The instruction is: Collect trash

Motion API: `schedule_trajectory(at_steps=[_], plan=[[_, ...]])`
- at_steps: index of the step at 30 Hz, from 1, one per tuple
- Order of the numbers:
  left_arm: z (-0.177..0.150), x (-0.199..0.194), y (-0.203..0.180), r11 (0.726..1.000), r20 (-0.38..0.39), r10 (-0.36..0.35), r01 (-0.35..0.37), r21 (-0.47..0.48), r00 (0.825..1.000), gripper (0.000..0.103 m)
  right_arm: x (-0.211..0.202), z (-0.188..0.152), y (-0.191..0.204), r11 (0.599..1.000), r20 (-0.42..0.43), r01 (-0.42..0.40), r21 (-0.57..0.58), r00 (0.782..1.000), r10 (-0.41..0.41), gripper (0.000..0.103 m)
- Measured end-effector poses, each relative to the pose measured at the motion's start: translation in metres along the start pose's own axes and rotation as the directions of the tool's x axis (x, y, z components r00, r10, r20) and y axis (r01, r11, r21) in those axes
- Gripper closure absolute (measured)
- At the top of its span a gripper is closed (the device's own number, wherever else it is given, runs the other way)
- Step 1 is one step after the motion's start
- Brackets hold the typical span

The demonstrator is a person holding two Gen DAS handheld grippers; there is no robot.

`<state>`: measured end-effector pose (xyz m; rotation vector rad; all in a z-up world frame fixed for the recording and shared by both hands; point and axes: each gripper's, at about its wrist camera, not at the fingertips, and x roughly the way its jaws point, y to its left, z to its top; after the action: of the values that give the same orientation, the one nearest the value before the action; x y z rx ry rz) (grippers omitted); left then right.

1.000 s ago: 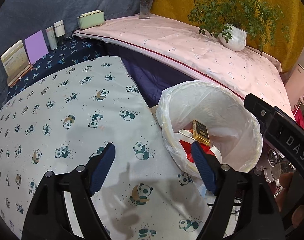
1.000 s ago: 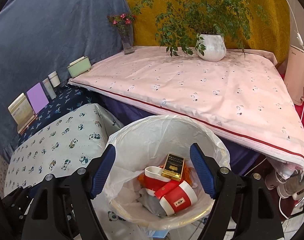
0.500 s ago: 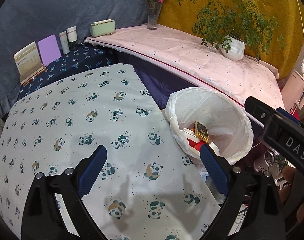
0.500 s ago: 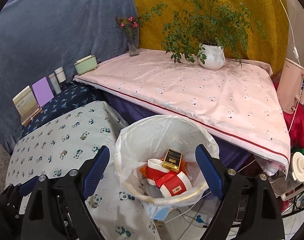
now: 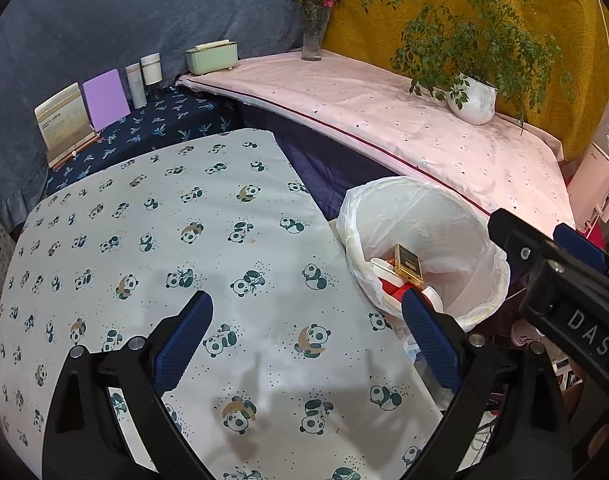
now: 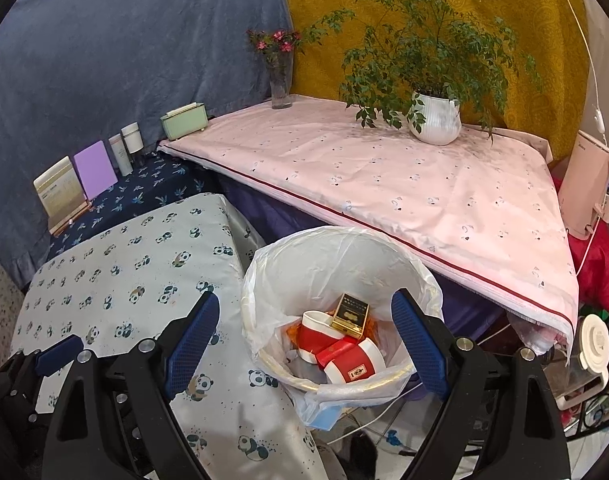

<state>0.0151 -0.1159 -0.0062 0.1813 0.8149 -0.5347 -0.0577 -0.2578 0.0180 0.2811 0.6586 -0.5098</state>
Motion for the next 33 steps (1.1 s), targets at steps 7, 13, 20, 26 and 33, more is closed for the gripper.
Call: schedule_trajectory(at_steps=[7,13,20,26,33], plan=[[0.003,0.002,-0.009,1.000,0.005,0.006,-0.006,0.027,1.000,0.012,0.008,-0.001,-0.006,1.000,-0.017,-0.007,0.018,1.000,0.007,0.019],[0.002,0.001,-0.017,0.999,0.005,0.010,-0.010,0.045,1.000,0.012,0.009,-0.001,-0.011,1.000,-0.011,-0.015,0.024,1.000,0.016,0.019],[0.001,0.006,-0.024,0.999,-0.010,0.001,-0.001,0.044,1.000,0.012,0.006,-0.003,-0.015,1.000,-0.014,-0.005,0.022,1.000,0.006,0.019],[0.004,0.015,-0.031,0.998,-0.016,0.000,0.001,0.068,1.000,0.012,0.011,-0.004,-0.019,1.000,-0.019,0.002,0.022,1.000,-0.001,0.019],[0.009,0.034,-0.037,0.998,-0.046,0.003,-0.001,0.058,0.999,0.012,0.033,-0.004,-0.024,0.999,-0.056,-0.015,0.033,0.998,0.017,0.019]])
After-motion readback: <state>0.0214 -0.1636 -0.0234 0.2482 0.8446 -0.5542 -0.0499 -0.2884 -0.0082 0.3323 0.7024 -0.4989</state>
